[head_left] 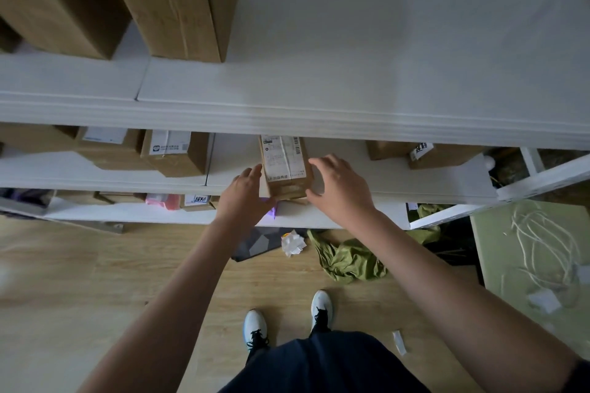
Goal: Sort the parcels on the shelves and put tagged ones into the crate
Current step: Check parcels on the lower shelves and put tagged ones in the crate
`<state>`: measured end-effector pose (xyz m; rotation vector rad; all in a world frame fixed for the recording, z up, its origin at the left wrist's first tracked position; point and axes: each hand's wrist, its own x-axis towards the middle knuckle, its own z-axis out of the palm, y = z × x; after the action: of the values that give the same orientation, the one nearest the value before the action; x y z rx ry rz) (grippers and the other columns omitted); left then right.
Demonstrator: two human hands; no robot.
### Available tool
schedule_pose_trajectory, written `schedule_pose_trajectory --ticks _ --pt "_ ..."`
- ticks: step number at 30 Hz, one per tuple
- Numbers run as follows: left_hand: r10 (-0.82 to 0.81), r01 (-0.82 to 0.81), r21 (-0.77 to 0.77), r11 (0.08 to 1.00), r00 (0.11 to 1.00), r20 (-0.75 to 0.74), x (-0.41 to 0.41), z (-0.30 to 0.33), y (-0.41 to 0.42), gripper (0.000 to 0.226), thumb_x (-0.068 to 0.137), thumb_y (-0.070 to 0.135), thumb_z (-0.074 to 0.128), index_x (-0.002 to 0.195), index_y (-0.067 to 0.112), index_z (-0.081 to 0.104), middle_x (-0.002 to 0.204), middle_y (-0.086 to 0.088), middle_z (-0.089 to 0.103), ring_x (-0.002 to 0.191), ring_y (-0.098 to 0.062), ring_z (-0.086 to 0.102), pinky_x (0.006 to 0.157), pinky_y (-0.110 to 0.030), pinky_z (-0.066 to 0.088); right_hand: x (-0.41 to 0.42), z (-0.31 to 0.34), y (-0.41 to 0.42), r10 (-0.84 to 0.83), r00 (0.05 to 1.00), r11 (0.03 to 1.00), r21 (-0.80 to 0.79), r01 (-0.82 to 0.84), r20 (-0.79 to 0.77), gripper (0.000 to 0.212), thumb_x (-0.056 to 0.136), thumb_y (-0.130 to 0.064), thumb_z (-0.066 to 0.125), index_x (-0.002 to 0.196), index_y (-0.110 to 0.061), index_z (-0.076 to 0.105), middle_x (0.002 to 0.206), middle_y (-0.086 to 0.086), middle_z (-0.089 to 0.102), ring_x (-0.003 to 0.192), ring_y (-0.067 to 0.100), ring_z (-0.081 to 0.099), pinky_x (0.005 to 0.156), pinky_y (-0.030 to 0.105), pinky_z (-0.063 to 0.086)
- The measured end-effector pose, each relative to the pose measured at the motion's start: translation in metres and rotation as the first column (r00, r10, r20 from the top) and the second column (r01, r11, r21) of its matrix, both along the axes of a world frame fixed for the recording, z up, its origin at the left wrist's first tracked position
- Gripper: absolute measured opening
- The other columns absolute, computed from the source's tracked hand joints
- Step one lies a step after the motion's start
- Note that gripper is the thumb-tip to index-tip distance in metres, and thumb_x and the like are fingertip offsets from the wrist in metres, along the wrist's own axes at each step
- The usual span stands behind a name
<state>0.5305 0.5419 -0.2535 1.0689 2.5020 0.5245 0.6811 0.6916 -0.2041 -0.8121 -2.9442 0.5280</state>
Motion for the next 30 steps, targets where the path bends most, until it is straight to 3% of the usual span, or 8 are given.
schedule_pose_trajectory --ticks 4,10,15,19,23,30 --pt "-0.035 0.035 -0.004 0.999 0.999 -0.002 -0.003 0.002 0.007 0.067 0.079 0.043 0.074 0.136 0.022 0.046 0.121 -0.003 0.059 0.11 -0.026 0.058 0.078 -0.039 0.053 -0.003 -0.008 0.005 -0.035 0.998 0.998 -0.054 0.038 0.051 0.062 0.086 -0.038 0.072 0.141 -0.021 0.048 0.135 -0.002 0.053 0.122 0.02 0.052 0.089 0.039 0.052" --pt "-0.061 0.06 -0.018 0.998 0.997 -0.038 -0.005 0.007 0.024 0.061 0.08 0.044 0.074 0.129 0.019 0.048 0.115 -0.003 0.06 0.103 -0.027 0.059 0.074 -0.037 0.051 -0.024 -0.016 0.012 -0.097 0.99 0.968 -0.22 0.118 0.104 0.056 0.08 -0.038 0.076 0.126 -0.015 0.052 0.122 0.003 0.059 0.108 0.024 0.06 0.081 0.034 0.049" --pt "-0.025 0.032 0.066 0.997 0.994 -0.105 0.005 0.018 0.031 0.059 0.083 0.041 0.073 0.13 0.016 0.048 0.114 -0.005 0.059 0.097 -0.028 0.06 0.066 -0.033 0.046 -0.021 -0.009 0.012 -0.12 0.993 0.984 -0.134 0.117 -0.012 0.068 0.084 -0.036 0.075 0.139 -0.01 0.044 0.128 0.008 0.055 0.108 0.028 0.061 0.081 0.039 0.054" --pt "-0.051 0.084 0.168 0.982 0.98 -0.19 0.025 0.023 0.022 0.06 0.082 0.035 0.075 0.13 0.011 0.05 0.114 -0.006 0.059 0.095 -0.03 0.06 0.062 -0.034 0.046 0.011 -0.007 0.0 -0.108 0.986 0.994 -0.039 0.104 -0.129 0.077 0.082 -0.034 0.077 0.146 -0.011 0.04 0.122 0.006 0.056 0.095 0.023 0.064 0.065 0.033 0.051" --pt "-0.118 0.151 0.176 0.973 0.975 -0.186 0.041 0.016 0.01 0.063 0.08 0.033 0.077 0.132 0.01 0.05 0.116 -0.008 0.06 0.099 -0.03 0.062 0.063 -0.038 0.051 0.037 -0.013 -0.013 -0.122 0.981 0.992 -0.036 0.118 -0.151 0.074 0.079 -0.034 0.079 0.141 -0.013 0.044 0.115 0.001 0.057 0.09 0.02 0.065 0.06 0.033 0.055" --pt "-0.12 0.14 0.155 0.978 0.984 -0.129 0.045 0.012 -0.003 0.064 0.082 0.035 0.075 0.136 0.015 0.047 0.119 -0.005 0.059 0.102 -0.026 0.061 0.065 -0.035 0.051 0.035 -0.013 -0.025 -0.15 0.984 0.983 -0.121 0.139 -0.094 0.068 0.082 -0.033 0.076 0.14 -0.018 0.045 0.115 -0.002 0.055 0.091 0.018 0.064 0.065 0.032 0.053"
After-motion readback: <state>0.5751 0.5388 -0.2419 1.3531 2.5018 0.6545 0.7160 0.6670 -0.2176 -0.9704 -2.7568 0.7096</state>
